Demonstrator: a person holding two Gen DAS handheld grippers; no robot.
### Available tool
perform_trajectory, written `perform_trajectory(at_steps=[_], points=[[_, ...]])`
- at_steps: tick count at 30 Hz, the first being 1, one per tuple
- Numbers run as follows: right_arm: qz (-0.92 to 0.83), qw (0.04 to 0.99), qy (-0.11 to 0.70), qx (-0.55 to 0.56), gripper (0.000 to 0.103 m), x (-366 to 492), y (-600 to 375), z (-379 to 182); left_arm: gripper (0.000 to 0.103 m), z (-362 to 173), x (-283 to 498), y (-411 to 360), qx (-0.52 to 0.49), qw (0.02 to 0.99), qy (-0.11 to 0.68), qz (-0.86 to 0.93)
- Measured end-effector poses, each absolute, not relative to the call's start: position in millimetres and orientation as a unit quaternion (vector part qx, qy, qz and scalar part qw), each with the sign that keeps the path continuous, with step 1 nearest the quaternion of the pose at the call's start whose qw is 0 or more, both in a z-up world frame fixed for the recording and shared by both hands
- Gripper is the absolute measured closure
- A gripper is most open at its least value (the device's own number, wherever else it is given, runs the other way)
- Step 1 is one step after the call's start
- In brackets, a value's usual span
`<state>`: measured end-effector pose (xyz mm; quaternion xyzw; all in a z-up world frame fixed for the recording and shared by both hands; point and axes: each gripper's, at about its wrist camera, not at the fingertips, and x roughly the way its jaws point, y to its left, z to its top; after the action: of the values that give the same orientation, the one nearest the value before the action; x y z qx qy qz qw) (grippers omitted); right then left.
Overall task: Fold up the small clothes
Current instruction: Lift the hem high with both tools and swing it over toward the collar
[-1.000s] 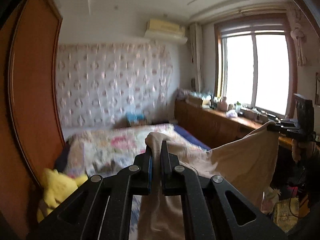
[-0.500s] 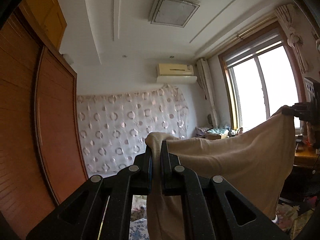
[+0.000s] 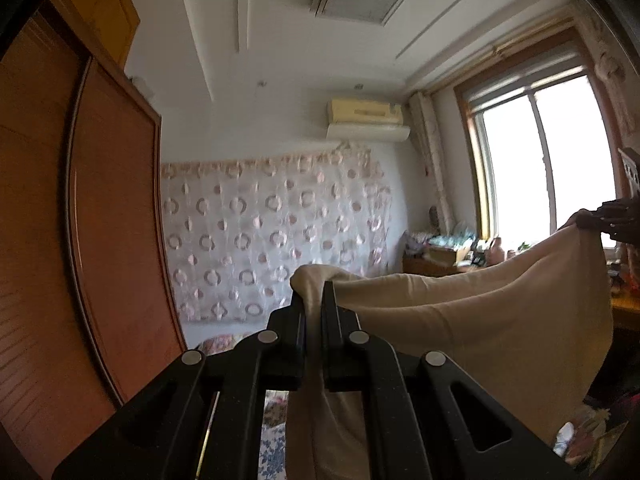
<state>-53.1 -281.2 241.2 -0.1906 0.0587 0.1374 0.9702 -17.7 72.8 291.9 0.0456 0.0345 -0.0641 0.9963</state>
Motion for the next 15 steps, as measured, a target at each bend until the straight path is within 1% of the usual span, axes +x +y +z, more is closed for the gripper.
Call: perform_trajectory(at_steps=[5, 7, 12, 15], points=[[0.129, 0.967, 0.103, -0.196, 0.092, 6.0, -269.6, 225.1, 0.096, 245.4, 63.1, 84.5, 0.044, 0.995, 0.085, -0.040], [0.149, 0.962, 0.120, -0.195, 0.092, 39.9, -264.6, 214.2, 0.096, 213.2, 104.6, 85.6, 0.046, 0.992, 0.113, -0.030], [0.148, 0.956, 0.169, -0.186, 0.091, 118.6, -252.3, 170.0, 0.096, 144.6, 190.1, 81.4, 0.049, 0.983, 0.174, -0.017], [0.141, 0.952, 0.204, -0.179, 0.092, 164.7, -243.8, 144.4, 0.096, 117.0, 225.6, 77.3, 0.046, 0.978, 0.204, -0.015]])
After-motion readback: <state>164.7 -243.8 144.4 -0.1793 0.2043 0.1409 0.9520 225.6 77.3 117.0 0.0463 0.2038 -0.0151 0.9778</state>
